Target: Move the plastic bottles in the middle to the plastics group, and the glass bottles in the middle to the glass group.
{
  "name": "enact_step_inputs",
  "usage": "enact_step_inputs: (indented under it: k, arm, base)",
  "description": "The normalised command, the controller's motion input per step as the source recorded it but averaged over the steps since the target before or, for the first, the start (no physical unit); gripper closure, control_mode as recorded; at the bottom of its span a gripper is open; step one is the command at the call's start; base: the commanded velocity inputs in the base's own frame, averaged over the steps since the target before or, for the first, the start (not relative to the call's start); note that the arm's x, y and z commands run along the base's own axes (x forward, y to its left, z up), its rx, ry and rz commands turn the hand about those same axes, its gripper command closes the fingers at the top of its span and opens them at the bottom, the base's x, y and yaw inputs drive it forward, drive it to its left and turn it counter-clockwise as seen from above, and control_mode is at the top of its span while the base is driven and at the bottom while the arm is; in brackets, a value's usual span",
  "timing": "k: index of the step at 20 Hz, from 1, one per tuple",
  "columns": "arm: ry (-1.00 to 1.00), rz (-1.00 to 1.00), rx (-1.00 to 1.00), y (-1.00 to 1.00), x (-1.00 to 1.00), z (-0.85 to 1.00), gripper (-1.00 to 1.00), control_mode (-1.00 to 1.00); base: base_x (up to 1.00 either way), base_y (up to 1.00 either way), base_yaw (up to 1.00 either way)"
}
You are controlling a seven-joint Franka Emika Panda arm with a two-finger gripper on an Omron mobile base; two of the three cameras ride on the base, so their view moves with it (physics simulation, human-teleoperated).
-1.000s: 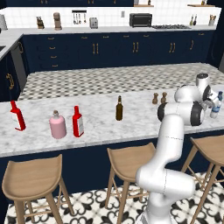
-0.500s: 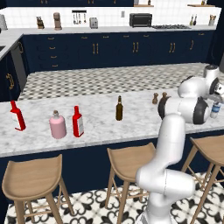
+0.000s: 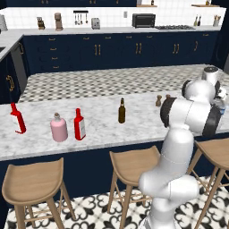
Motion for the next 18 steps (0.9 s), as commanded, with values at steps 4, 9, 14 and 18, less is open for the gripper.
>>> enact_step_inputs:
  k: [4, 9, 14, 18]
  arm:
    - [-0.09, 0.61, 0.00, 1.00, 0.00, 0.00, -1.00, -1.00]
    - [-0.02, 0.72, 0.00, 0.99, 0.00, 0.00, -1.00, -1.00]
    - [0.00, 0.73, 0.00, 0.91, 0.06, 0.00, -1.00, -1.00]
    - [0.00, 0.74, 0.00, 0.85, 0.14, 0.00, -1.00, -1.00]
  base:
    - [0.00, 0.00, 0.00]
    - [0.00, 0.00, 0.00]
    - [0.00, 0.00, 0.00]
    - [0.00, 0.00, 0.00]
